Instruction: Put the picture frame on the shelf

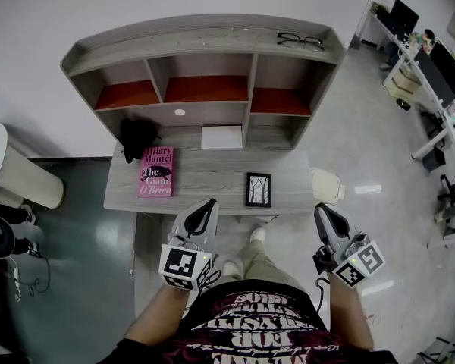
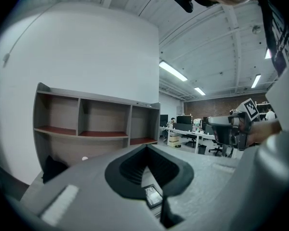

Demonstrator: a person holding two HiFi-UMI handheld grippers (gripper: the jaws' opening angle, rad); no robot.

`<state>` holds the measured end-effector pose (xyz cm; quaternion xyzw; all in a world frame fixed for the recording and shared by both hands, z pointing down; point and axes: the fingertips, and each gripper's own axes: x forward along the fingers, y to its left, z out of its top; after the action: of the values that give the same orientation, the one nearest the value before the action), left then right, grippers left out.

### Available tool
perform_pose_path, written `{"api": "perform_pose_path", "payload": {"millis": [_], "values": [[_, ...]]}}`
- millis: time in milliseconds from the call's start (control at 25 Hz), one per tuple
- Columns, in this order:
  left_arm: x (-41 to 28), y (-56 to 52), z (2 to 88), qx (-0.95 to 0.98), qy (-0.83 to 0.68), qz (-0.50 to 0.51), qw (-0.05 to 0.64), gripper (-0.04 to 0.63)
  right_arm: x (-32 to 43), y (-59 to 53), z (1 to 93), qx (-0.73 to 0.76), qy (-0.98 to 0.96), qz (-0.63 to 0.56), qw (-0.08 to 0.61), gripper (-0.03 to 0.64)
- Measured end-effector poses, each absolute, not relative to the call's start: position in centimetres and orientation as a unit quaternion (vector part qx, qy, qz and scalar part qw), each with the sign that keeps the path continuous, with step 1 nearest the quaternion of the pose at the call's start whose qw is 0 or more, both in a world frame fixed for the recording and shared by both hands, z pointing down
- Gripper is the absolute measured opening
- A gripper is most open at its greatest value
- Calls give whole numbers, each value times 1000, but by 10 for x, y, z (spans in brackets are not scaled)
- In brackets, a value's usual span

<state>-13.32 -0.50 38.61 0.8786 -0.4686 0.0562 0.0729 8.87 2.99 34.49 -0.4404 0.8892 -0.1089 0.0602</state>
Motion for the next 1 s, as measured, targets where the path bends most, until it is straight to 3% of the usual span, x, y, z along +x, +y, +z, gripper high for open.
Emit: {"api": "perform_pose_path", "payload": {"millis": [1000], "values": [[-98,-102,441,864,-476,112,120,2,122,-95,412,-430,887,-164,33,26]]}}
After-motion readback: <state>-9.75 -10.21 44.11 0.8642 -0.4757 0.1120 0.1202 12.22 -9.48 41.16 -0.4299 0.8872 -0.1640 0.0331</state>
